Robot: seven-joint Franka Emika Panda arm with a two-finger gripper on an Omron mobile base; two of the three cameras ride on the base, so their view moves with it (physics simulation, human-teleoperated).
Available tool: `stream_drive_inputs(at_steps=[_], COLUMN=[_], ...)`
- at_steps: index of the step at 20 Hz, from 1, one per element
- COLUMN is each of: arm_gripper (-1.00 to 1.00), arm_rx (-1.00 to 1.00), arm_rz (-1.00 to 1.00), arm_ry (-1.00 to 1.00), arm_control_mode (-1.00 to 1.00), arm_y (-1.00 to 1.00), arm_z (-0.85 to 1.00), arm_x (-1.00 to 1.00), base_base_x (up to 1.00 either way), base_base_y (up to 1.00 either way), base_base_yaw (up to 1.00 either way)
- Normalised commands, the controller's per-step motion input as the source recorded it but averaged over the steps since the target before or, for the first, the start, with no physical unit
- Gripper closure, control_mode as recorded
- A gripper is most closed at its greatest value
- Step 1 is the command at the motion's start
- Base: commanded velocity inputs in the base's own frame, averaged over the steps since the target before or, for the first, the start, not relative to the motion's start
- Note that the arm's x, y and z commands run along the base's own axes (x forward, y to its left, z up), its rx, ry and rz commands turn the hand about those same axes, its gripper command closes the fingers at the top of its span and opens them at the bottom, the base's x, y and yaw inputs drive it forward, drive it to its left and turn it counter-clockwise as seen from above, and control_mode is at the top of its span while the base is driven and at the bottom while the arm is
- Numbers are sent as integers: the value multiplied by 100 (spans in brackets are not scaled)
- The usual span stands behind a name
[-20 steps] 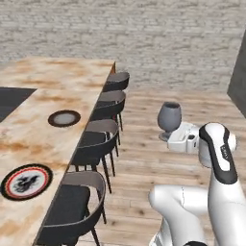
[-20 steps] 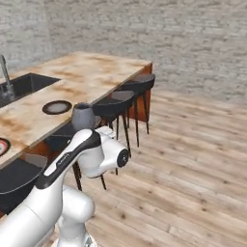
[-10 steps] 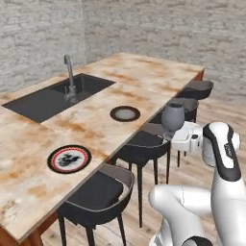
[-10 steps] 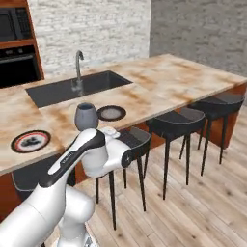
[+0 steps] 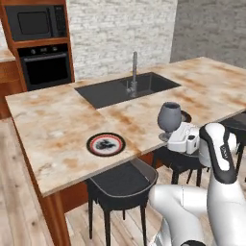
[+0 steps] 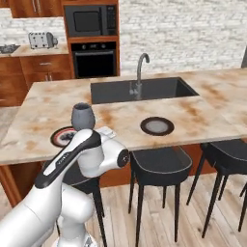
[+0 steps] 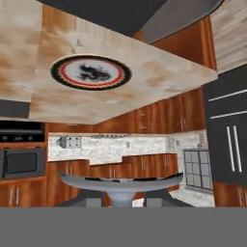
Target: Retrieve the wine glasses from the counter and place one next to each plate.
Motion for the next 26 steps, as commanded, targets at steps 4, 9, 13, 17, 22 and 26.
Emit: stream_drive_inputs(at_steps=[4, 9, 13, 17, 22, 26], arm_gripper=[100, 100, 100, 100, 100, 100], arm_rx=[0, 0, 0, 0, 0, -7], arm_rz=[0, 0, 0, 0, 0, 9], arm_ry=[0, 0, 0, 0, 0, 26], arm_control_mode=[100, 100, 100, 100, 100, -100], arm_y=[0, 0, 0, 0, 0, 13], arm_z=[0, 0, 0, 0, 0, -37], arm_x=[0, 0, 0, 0, 0, 43], base_base_x=[40, 32, 20, 85, 92, 18], base_base_y=[-88, -68, 0, 8, 16, 5], base_base_yaw=[40, 31, 1, 3, 8, 3])
